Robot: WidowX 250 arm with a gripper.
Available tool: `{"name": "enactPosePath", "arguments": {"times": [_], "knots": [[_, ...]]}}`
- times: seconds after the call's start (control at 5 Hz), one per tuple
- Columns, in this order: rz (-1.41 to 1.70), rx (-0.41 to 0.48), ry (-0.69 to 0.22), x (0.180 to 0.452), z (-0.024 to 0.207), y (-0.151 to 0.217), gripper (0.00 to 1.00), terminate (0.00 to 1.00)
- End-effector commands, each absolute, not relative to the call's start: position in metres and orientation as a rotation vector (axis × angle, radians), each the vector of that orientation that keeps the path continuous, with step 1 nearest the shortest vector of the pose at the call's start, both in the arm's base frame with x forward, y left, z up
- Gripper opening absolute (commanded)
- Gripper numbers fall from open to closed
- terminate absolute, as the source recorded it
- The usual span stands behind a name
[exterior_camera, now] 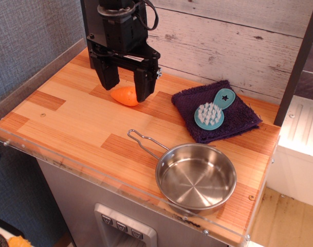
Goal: Put red toy on the vessel
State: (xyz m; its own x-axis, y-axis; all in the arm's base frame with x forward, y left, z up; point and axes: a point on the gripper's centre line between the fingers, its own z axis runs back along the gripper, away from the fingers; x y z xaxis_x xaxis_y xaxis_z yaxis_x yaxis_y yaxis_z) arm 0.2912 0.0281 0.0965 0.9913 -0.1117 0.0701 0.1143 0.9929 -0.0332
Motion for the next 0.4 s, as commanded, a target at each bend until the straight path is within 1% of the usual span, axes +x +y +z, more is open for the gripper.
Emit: {"name": "enactPosePath", "arguments": {"times": [0.0,0.2], "knots": [[-0.113,-0.037,-0.068,0.291,0.096,0.028,1.00,0.00],[-0.084,-0.028,-0.092,0.308,0.095,0.044,1.00,0.00]]}}
